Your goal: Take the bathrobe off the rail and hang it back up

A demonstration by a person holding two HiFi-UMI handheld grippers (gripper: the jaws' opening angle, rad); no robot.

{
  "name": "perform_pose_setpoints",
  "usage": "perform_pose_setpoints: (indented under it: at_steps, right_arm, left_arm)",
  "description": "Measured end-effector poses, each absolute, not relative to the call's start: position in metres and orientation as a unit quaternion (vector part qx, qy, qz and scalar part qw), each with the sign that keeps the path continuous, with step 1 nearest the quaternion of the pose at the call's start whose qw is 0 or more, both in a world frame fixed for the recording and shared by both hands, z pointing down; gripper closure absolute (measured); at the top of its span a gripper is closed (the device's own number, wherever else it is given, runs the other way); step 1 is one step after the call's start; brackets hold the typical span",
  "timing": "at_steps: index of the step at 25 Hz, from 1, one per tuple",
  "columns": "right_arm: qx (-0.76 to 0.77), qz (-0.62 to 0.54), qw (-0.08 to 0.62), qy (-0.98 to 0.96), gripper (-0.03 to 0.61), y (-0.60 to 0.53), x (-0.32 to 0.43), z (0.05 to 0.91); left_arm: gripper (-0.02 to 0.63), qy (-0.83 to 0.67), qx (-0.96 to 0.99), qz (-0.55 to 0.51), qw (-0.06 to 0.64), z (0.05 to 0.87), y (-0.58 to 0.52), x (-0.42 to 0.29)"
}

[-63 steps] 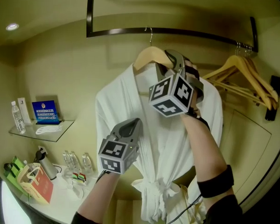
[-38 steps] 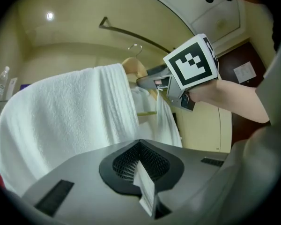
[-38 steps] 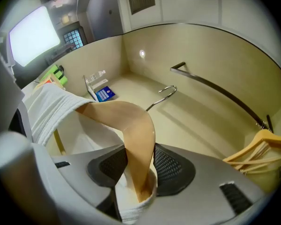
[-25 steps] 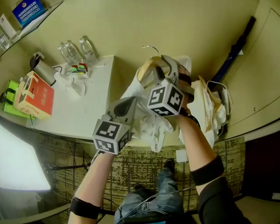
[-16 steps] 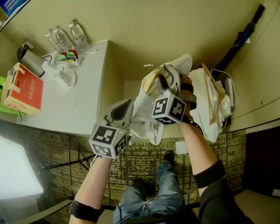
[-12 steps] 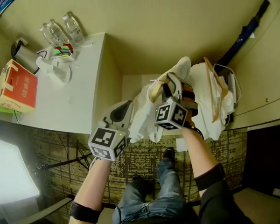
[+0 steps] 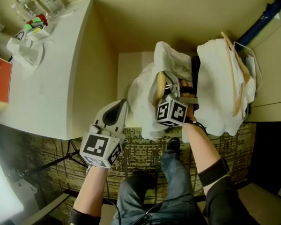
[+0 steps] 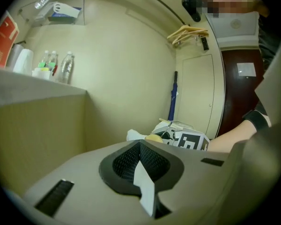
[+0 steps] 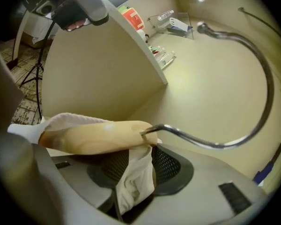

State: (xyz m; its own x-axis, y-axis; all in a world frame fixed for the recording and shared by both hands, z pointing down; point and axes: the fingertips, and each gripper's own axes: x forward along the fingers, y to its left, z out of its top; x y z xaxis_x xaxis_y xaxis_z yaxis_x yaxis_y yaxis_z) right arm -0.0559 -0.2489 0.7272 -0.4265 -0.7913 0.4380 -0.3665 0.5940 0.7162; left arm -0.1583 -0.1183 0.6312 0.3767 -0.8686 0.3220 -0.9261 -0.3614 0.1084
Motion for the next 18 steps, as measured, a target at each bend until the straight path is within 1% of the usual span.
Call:
perform_pose_setpoints:
  at_steps: [5,10,18]
  right_arm:
    - [0.334,-0.267,0.399,-0.811,0.403,-0.250,-0.075,0.807]
    - [0.318,-0.269,0.403,-0.815,0.405,-0.253,-0.097,0.863]
    - [0.291,-0.280,0.425,-0.810,0.402,-0.250,-0.125,0.931]
  left_arm:
    - [0.614,-0.556,0.806,0.124,0.161,0.709,-0.109,-0.170]
    - [0.614,-0.568,0.788,0.141,0.192,0.774,-0.092,-0.188]
    - [0.614,-0.580,0.769,0.152,0.221,0.831,-0.076,-0.210]
